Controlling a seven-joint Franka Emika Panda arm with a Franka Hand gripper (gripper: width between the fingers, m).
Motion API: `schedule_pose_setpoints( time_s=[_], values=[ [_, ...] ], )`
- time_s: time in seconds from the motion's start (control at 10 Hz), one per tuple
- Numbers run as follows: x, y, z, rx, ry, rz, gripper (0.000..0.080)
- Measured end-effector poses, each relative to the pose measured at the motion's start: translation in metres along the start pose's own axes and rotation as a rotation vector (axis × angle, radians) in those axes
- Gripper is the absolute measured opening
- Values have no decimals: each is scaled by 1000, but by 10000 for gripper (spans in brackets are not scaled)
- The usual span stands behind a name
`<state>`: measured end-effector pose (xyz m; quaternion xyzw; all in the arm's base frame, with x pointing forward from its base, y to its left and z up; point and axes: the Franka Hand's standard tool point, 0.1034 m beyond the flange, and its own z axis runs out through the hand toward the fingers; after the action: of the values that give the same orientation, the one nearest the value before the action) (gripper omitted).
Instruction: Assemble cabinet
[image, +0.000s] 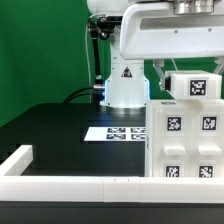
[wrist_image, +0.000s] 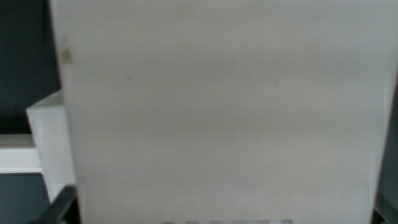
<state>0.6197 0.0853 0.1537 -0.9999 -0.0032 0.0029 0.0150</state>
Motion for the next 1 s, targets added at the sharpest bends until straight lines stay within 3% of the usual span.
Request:
schedule_pose_setpoints(
  time_s=[0.7,1.0],
  values=[
    [0,0,0,0,0,1,534],
    [2,0,1,3,12,177,534]
  ],
)
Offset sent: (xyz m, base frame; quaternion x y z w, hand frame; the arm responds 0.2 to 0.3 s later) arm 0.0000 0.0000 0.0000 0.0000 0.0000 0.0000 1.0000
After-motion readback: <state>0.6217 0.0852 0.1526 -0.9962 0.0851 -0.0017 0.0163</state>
